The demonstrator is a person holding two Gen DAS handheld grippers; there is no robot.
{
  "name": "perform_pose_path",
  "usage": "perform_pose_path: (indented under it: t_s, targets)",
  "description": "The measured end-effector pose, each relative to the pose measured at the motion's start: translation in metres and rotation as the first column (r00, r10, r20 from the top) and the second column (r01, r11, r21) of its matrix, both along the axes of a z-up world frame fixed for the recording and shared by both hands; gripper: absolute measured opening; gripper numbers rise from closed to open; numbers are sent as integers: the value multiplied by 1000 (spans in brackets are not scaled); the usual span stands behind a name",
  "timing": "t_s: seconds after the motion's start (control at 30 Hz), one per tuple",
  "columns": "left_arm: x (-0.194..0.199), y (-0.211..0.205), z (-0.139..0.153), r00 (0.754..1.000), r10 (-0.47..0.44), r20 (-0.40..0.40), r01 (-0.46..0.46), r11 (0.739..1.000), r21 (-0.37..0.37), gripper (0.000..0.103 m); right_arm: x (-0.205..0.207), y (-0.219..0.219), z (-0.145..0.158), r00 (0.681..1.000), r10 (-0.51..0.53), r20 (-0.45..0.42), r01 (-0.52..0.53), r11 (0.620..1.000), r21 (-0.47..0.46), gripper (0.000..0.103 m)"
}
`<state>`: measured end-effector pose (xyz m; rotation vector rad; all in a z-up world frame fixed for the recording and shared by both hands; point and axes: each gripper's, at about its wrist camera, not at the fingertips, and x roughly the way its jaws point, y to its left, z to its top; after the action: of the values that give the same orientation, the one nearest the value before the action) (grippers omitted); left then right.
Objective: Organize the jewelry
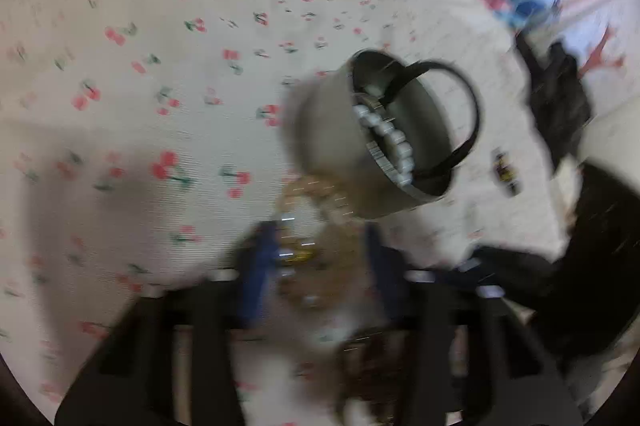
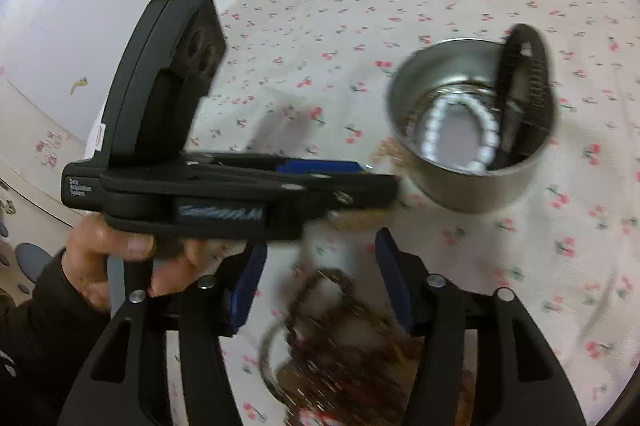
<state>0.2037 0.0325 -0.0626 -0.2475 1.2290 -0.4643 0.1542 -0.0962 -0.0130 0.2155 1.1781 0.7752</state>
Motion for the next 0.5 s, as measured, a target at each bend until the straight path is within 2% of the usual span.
perform_pose_path:
  t_s: [0.03,0.13,0.23,0.4,0.5]
  targets:
    - [-1,-1,1,1000,-12,15,11,999,32,19,0,-5,1,1000,0,-5,0,1000,-6,63]
    - [-5,-3,7,998,-40,51,36,996,78,17,0,-16,7,1000,-4,2,4,1000,-22,65]
    - [-8,-3,19,995,-52,87,45,995,86,0,0,-23,10,1000,-8,13,9,998,-54,66]
    - [-9,12,49,988,-37,153,32,999,37,0,-5,-36,18,998,-44,54,49,994,-96,66]
    - [-6,13,38,994,-37,105,34,999,28,0,-7,-36,17,999,-19,39,24,992,-127,66]
